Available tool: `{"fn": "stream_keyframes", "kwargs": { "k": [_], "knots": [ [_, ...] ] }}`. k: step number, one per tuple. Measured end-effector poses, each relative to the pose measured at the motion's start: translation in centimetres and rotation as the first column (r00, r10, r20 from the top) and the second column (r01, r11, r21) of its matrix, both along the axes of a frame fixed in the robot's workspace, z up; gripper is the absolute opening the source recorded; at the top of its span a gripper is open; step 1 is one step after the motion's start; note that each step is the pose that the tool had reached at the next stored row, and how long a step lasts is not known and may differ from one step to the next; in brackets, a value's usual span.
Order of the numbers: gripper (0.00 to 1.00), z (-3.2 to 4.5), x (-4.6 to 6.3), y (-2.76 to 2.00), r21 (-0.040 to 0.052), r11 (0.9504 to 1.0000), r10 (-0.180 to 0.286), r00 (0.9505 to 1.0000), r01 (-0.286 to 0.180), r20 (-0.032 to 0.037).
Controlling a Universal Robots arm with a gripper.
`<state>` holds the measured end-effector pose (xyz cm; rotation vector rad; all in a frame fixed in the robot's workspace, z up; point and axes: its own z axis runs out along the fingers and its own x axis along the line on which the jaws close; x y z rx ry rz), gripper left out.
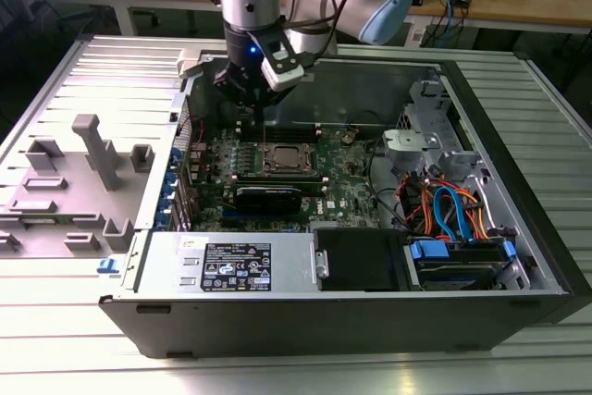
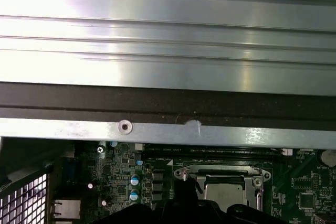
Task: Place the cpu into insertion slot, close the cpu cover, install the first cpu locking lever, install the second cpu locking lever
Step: 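Install the first cpu locking lever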
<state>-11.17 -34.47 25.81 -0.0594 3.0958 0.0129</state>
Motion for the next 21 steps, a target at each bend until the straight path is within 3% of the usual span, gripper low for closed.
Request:
{"fn": "stream_keyframes", "kwargs": {
  "k": [9,21],
  "knots": [
    [0.11,-0.19,1.4,0.03,0.0001,1.0,0.0,1.0,0.0,0.0001],
    [0.11,-0.91,2.3,0.05,-0.0004,1.0,-0.002,1.0,0.002,0.0001]
  ]
}}
